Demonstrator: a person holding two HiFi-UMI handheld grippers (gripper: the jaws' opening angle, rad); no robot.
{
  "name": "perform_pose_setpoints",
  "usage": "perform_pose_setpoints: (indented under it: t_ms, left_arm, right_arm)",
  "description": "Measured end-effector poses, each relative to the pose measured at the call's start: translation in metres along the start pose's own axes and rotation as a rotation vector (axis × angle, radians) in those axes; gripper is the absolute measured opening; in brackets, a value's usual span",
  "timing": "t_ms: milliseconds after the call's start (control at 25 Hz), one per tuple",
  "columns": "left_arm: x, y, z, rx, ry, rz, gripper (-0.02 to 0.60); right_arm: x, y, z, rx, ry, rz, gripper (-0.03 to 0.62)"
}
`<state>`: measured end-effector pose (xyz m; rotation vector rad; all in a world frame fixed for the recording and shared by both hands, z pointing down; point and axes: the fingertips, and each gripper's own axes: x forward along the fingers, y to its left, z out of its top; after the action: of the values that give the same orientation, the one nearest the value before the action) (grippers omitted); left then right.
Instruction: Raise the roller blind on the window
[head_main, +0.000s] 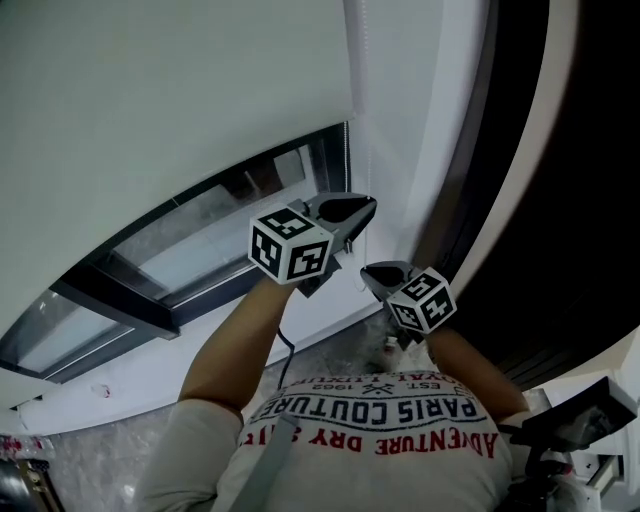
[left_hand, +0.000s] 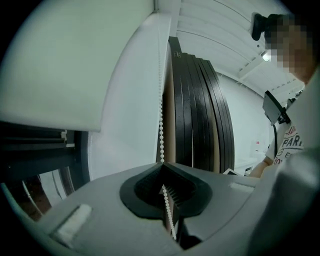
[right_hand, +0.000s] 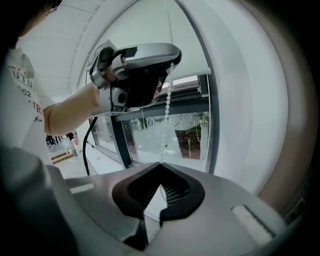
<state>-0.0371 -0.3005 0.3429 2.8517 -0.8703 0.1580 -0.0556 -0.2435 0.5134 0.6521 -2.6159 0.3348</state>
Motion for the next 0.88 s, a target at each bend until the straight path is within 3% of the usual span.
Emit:
perform_pose_setpoints:
  t_ms: [280,480,600,880]
  left_arm:
    - [0.003,-0.008,-0.027,0.03,0.043,0.02,0.006]
    - [0.001,-0.014,-0.028,0.041,0.053,0.031,0.006]
    - [0.0,-0.014,-0.032,0.039,0.056,0.028,0.006]
    - [0.001,-0.016,-0.035,0.023,0.042,0.012,0.006]
  right_arm:
    - [0.005,-0.006,-0.027,0.013,0.06,-0.013,0.005]
    - [-0.003,-0.013,-0.025,-0.06,0.053,-0.037,0.008]
    - [-0.016,-0.015,-0.007,-0.019,-0.015,-0.019,0.091]
    - [-0.071,-0.035,0.078,-0.063,-0.206,-0.086,0.107]
